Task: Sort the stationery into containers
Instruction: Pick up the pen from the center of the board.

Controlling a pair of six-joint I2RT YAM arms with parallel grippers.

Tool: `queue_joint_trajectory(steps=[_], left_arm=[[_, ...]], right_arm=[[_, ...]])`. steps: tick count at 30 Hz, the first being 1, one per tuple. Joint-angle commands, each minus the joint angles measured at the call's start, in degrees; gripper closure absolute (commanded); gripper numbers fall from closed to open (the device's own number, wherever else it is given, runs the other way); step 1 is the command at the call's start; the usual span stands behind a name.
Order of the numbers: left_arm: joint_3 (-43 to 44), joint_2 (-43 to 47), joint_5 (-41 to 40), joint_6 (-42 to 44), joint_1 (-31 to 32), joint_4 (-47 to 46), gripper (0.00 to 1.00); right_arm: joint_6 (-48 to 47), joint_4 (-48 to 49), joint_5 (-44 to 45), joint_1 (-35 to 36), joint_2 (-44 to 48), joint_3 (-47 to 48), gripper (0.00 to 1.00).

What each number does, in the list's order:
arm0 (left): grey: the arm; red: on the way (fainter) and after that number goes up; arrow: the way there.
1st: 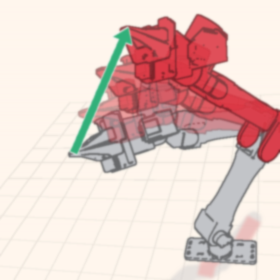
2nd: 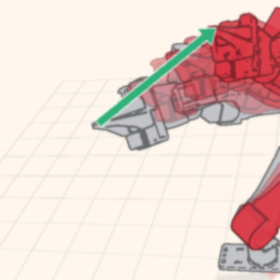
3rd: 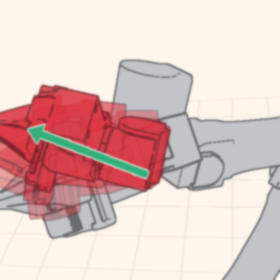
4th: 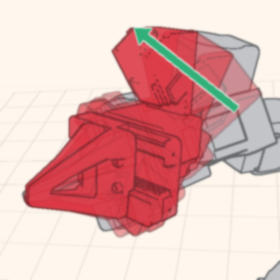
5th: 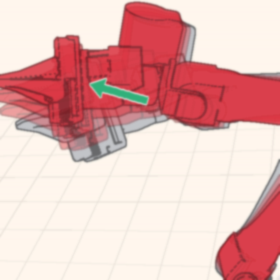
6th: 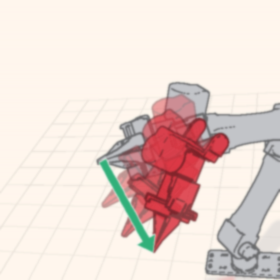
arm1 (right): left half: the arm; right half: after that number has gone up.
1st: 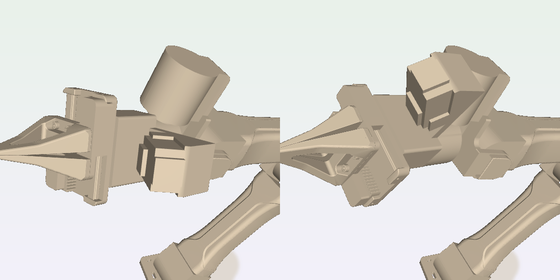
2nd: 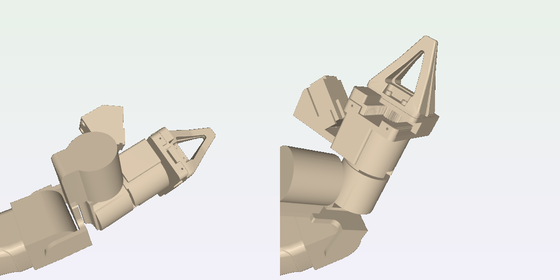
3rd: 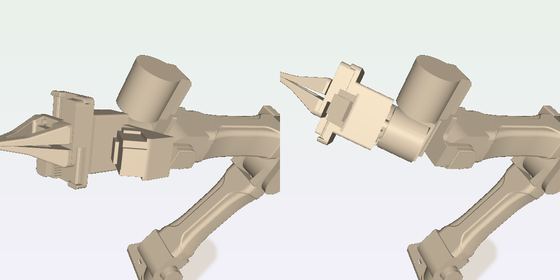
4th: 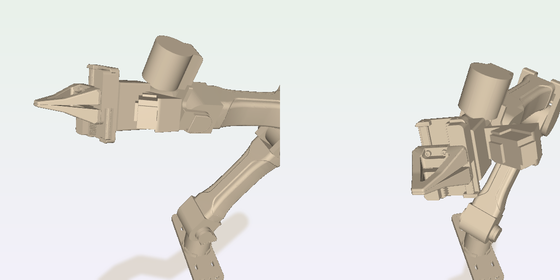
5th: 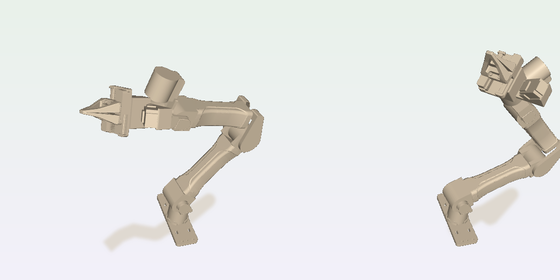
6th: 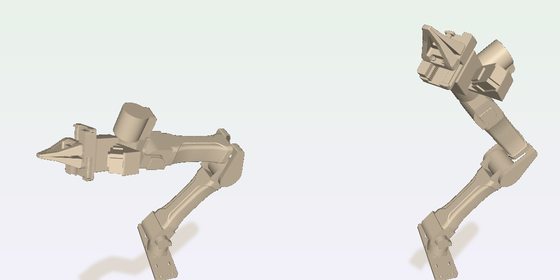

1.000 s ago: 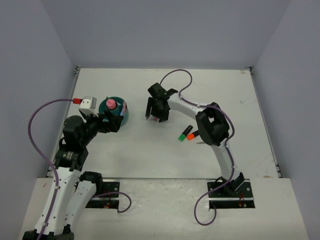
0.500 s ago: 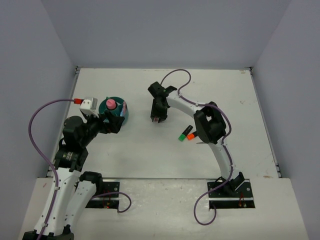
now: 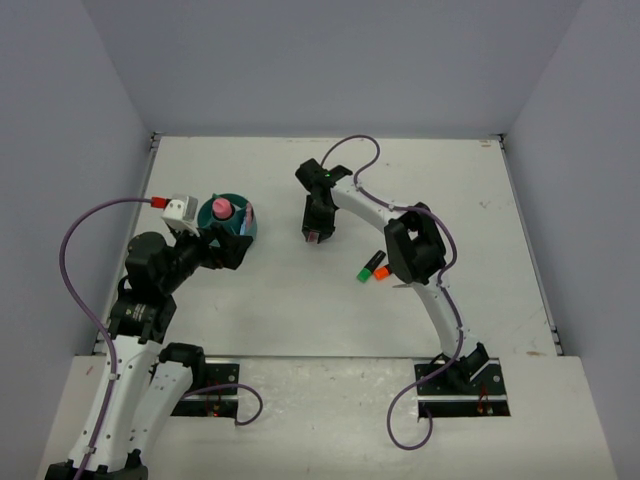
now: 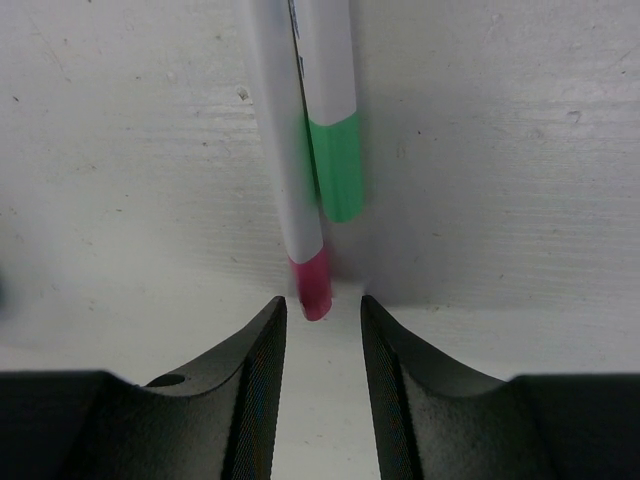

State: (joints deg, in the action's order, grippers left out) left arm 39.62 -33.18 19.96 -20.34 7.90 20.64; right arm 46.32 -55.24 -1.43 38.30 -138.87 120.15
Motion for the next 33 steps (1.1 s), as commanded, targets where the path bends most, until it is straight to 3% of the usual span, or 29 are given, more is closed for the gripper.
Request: queue_joint_trajectory(steps=[1,6,13,20,29,33], left_arm=[[1.5,0.5,2.2,0.6,0.3,-2.4,0.0],[1.3,0.6,2.5,0.6,0.2,-2.4,0.0],[1.0,0.9,2.5,0.6,0.3,-2.5,0.0],[0.8,0.9,2.1,0.8,0.3,-2.3,0.0],[0.6,0.3,2.3,0.1,0.3,-2.7,0.0],[0.1,-1.4,5.2,-1.9,0.2,-4.1,0.0]], right_arm=[[-1.4,-1.9,-0.4,-0.8,-1.5,2.9,0.62],[-2.3,-2.0,-0.8,-1.0,-1.9,3.8,0.65],[-3.9,-2.3,-1.4,-1.1,-2.6,5.0,0.86],[-5.3,-1.1,-1.7,-1.1,-1.8,3.0,1.0],[-11.9,6.7,-3.0,0.8,4.0,-4.9,1.0],[-14.0,14.0,-3.2,1.6,13.8,-15.5,1.0]])
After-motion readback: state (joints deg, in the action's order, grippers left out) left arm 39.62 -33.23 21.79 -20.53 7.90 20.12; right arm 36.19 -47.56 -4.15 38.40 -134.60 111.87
